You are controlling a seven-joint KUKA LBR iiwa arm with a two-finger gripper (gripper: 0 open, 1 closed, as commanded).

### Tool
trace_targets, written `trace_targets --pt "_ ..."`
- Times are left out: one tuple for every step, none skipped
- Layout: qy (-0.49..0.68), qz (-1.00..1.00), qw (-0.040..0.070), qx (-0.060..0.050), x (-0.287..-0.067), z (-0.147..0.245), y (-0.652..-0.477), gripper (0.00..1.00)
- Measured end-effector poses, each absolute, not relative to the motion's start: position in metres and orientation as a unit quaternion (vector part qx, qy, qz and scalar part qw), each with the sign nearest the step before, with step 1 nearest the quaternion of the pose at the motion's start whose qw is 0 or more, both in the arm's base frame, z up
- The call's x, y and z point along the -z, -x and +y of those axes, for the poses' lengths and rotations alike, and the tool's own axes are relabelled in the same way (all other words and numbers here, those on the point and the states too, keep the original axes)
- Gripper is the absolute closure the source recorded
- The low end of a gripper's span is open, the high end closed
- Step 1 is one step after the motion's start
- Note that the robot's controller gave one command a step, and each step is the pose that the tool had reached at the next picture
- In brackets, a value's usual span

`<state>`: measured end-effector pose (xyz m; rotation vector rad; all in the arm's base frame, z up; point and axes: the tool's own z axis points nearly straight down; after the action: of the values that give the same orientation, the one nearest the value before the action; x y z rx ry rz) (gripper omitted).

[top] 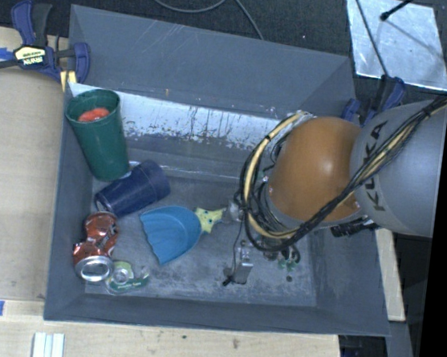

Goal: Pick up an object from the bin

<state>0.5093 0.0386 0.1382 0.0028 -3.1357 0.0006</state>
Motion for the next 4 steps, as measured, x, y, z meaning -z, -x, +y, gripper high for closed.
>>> trace_targets --pt "0.000 -1.000 -0.001 0.000 -0.143 0.039 -0.511 0.00" --pt "-0.062 -0.998 -0.004 -0.001 -0.112 0.056 -0.548 0.00" --pt "-0.084 -0.996 0.000 0.000 -0.097 0.073 -0.564 0.00" --pt "-0.155 -0.988 -0.006 -0.001 -0.109 0.087 -0.572 0.00"
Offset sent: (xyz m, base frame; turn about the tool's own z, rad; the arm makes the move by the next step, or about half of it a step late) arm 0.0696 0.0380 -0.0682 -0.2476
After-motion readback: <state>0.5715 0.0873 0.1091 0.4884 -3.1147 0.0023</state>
